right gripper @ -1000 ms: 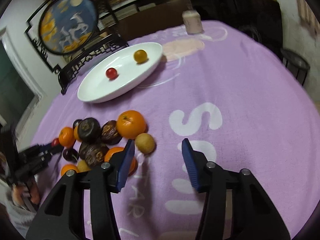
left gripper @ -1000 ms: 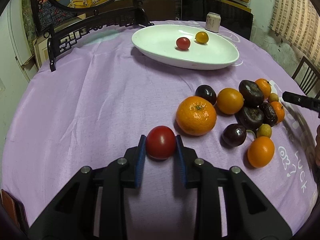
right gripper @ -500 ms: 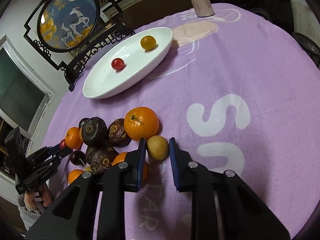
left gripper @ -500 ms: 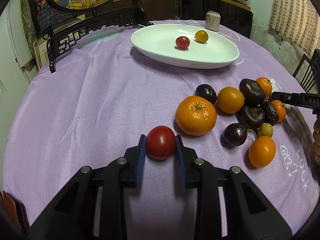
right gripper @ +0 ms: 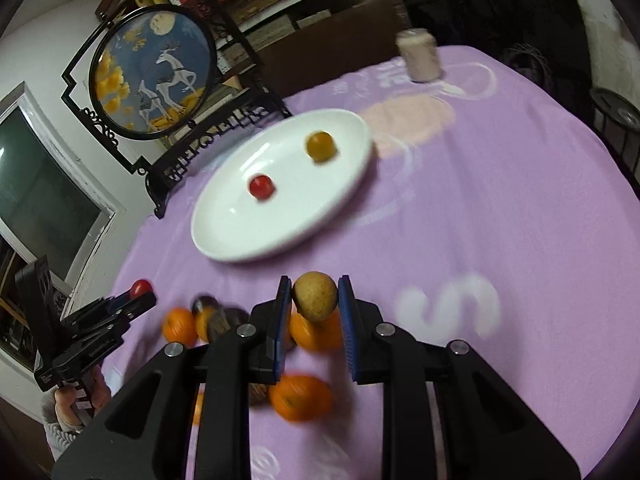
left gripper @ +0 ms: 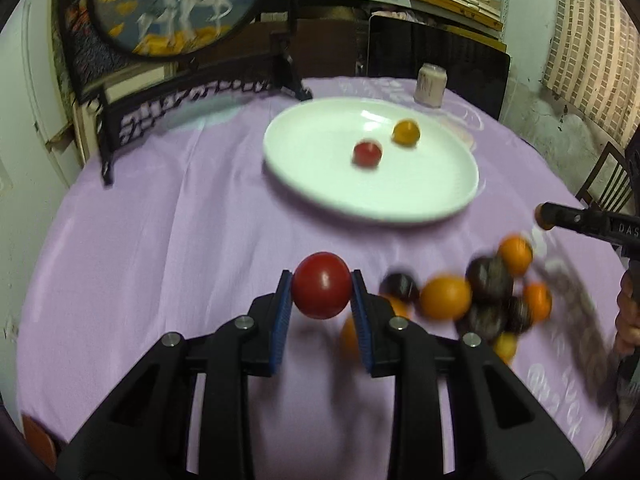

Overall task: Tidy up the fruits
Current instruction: 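Carry the tomato and kiwi to the white plate and release both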

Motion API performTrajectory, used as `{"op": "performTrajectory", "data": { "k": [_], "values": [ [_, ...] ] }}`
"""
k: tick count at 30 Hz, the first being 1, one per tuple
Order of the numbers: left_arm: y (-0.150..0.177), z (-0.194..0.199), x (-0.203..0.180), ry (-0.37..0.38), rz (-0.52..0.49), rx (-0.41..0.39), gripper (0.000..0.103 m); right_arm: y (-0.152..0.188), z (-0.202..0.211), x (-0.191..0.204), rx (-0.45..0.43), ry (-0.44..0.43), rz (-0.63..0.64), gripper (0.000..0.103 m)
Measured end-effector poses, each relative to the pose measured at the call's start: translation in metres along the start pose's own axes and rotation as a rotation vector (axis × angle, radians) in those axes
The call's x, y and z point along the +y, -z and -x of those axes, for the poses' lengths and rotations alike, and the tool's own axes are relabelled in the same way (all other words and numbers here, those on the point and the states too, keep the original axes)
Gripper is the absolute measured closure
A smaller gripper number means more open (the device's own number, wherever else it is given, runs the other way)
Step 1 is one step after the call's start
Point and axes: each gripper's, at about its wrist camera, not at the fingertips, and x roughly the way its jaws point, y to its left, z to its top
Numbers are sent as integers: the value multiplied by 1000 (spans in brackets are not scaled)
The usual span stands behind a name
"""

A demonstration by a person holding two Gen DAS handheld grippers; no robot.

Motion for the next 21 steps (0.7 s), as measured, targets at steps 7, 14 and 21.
{"op": "performTrajectory", "data": {
  "k": [7, 14, 21],
  "values": [
    [-55, -49, -22, 35, 27, 8, 73, -38, -52, 27, 11, 4, 33, 79],
    [-59, -73, -24, 38, 49, 6, 51, -45, -66, 20, -30, 20, 44, 41],
    [-43, -49, -15, 22, 55, -29, 34, -37, -41, 9, -44, 9, 26, 41]
  ]
}}
